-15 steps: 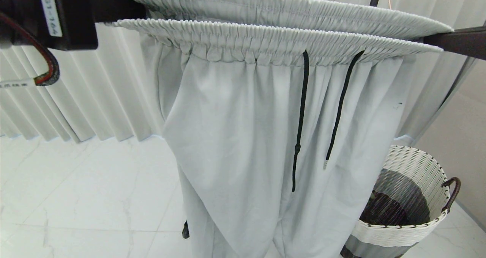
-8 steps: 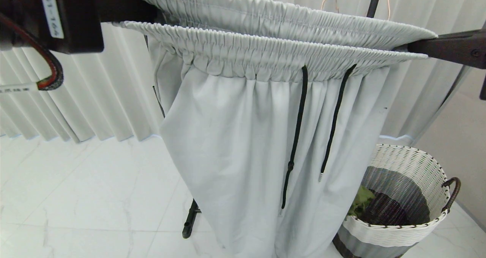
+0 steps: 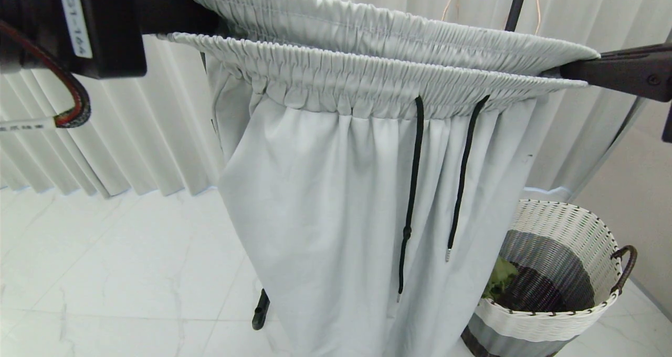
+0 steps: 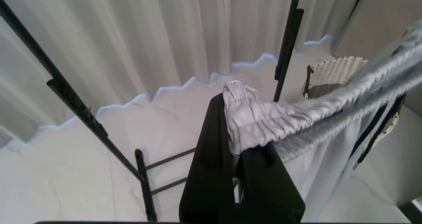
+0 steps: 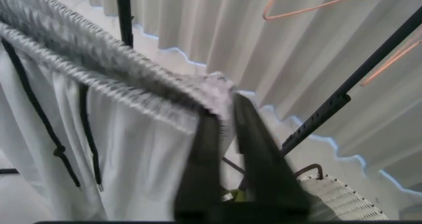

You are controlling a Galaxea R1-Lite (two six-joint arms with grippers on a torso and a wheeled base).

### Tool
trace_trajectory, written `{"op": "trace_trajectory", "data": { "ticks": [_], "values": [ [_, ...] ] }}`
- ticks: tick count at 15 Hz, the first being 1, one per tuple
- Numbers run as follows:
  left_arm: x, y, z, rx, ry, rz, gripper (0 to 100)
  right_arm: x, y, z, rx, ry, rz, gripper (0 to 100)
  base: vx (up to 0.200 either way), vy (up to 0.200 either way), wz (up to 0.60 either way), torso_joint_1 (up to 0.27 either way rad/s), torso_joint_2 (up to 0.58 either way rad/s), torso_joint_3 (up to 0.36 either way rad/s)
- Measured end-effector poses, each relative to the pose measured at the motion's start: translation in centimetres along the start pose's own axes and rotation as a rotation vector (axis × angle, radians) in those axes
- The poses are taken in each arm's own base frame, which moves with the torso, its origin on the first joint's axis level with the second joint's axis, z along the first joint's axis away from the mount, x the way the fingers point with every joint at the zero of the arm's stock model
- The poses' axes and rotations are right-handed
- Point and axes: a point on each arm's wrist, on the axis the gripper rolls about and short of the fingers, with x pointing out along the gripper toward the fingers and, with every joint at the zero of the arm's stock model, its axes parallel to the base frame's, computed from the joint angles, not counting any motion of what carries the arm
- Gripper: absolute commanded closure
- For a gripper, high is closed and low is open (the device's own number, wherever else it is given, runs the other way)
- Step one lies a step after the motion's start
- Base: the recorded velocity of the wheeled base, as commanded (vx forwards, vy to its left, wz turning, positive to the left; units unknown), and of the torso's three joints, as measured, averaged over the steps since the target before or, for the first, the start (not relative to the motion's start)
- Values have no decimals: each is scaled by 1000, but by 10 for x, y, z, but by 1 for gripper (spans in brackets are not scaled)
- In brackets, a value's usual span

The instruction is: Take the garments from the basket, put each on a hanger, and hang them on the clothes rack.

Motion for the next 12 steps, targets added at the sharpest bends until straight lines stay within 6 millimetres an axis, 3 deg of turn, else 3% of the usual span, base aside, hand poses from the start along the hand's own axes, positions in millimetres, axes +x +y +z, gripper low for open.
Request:
{"op": "trace_trajectory", "data": {
  "ticks": [5,9,12],
  "values": [
    [1,4,0,-4,1,26,100,-6,-1,-8,-4,10,13,0,0,0,0,0,0,0],
    [4,10,0,-1,10,112,100,-23,-4,-13,5,-15,85,0,0,0,0,0,0,0],
    [3,13,0,84,14,148,100,-26,-13,-24,30,33,9,0,0,0,0,0,0,0]
  ]
}}
